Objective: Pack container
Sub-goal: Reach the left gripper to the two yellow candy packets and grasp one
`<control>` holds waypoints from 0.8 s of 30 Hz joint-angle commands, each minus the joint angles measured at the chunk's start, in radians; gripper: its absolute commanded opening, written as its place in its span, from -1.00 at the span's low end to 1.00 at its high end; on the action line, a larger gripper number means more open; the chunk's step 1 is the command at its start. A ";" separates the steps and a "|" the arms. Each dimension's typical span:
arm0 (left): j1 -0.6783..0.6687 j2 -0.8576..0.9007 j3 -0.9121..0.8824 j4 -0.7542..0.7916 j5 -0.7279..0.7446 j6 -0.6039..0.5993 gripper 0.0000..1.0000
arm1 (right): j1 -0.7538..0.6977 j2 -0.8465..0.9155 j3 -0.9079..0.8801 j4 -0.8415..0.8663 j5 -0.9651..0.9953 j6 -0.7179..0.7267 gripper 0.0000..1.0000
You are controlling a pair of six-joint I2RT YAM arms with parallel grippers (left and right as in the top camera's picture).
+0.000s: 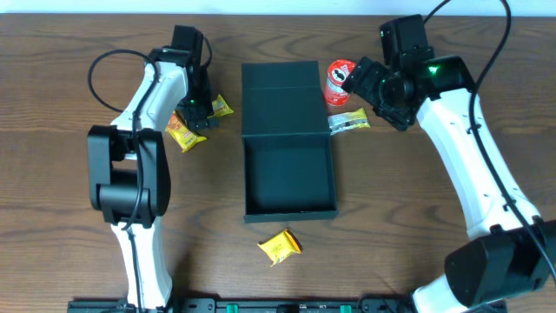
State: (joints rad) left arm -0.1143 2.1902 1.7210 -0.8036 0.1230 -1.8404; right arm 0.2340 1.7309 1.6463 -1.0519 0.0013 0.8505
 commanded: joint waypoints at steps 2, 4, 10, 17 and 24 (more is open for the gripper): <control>-0.005 0.042 0.011 -0.003 0.005 -0.022 0.89 | 0.010 0.011 -0.008 -0.016 0.021 0.005 0.98; -0.004 0.057 0.011 -0.003 0.009 -0.021 0.82 | 0.010 0.010 -0.008 -0.014 0.022 0.005 0.99; -0.004 0.072 0.011 -0.002 0.005 -0.014 0.22 | 0.010 0.010 -0.008 -0.003 0.022 0.005 0.98; 0.002 0.072 0.011 0.039 -0.001 0.026 -0.40 | 0.010 0.010 -0.008 0.016 0.022 0.005 0.98; 0.005 0.072 0.011 0.064 0.000 0.126 -0.74 | 0.010 0.010 -0.008 0.018 0.026 0.006 0.99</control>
State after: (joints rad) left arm -0.1131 2.2429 1.7210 -0.7422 0.1314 -1.7706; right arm 0.2340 1.7309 1.6451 -1.0351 0.0051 0.8505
